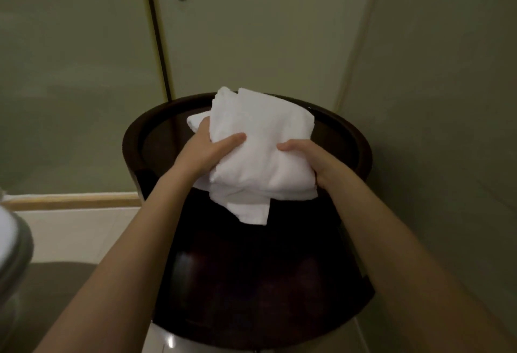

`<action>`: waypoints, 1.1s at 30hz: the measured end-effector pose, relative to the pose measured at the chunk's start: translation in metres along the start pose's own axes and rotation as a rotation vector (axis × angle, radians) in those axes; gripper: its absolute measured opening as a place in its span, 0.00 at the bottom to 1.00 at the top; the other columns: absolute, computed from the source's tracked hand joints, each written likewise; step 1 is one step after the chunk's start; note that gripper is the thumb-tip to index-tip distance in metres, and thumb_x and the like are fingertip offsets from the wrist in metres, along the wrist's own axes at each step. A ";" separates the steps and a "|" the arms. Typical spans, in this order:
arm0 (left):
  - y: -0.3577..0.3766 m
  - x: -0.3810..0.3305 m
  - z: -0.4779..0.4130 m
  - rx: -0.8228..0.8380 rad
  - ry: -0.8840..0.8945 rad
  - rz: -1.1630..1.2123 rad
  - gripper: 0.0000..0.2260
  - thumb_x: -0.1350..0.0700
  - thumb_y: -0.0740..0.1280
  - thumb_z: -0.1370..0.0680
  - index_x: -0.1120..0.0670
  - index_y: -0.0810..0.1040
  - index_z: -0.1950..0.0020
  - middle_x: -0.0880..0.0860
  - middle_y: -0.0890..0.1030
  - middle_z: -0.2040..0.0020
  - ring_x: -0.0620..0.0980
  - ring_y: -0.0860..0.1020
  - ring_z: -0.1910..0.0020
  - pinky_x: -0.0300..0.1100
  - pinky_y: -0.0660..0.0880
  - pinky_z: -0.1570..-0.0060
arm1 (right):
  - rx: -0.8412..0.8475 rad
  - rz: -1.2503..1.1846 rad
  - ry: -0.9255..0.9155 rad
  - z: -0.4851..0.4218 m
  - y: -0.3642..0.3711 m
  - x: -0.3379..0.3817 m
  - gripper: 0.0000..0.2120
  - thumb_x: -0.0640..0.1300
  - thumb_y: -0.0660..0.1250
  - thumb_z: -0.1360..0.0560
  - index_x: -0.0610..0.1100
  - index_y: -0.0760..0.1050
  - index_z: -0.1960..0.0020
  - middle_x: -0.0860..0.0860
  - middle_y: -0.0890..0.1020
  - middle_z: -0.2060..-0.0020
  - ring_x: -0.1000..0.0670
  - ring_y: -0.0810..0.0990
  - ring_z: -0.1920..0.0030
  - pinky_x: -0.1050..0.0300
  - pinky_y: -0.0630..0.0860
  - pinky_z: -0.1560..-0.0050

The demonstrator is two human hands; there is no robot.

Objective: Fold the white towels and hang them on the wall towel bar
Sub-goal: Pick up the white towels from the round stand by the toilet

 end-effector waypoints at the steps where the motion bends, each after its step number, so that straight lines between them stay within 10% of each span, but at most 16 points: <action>1: 0.002 0.006 0.000 0.007 -0.019 0.003 0.36 0.36 0.68 0.29 0.46 0.60 0.27 0.43 0.70 0.36 0.44 0.69 0.41 0.43 0.67 0.45 | -0.021 0.030 0.020 -0.001 -0.001 -0.002 0.36 0.54 0.77 0.40 0.43 0.71 0.37 0.45 0.76 0.39 0.43 0.75 0.43 0.47 0.73 0.40; 17: -0.003 0.011 0.010 -0.022 -0.073 -0.166 0.35 0.33 0.62 0.26 0.50 0.58 0.26 0.52 0.71 0.32 0.54 0.73 0.39 0.45 0.68 0.48 | -0.213 0.269 0.008 0.000 -0.020 -0.004 0.43 0.59 0.74 0.33 0.36 0.63 0.28 0.41 0.71 0.33 0.39 0.72 0.36 0.48 0.70 0.47; 27: -0.020 0.018 0.066 -0.033 -0.003 -0.445 0.25 0.41 0.49 0.21 0.57 0.74 0.39 0.58 0.78 0.42 0.59 0.76 0.44 0.53 0.72 0.45 | -0.380 0.720 -0.126 0.067 -0.029 0.005 0.33 0.59 0.67 0.28 0.42 0.64 0.30 0.45 0.73 0.36 0.43 0.75 0.41 0.52 0.72 0.52; 33: -0.013 0.025 0.087 0.003 -0.003 -0.532 0.26 0.49 0.54 0.19 0.54 0.54 0.23 0.60 0.72 0.32 0.62 0.72 0.36 0.53 0.71 0.41 | -0.244 0.832 -0.352 0.164 0.002 -0.047 0.27 0.63 0.67 0.29 0.50 0.72 0.35 0.52 0.77 0.42 0.53 0.76 0.46 0.56 0.74 0.50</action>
Point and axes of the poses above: each hand's wrist, its own z-axis away from the middle knuckle, its own y-axis out of the palm, x = y × z, the point moved 9 cm from there along -z, towards the middle knuckle
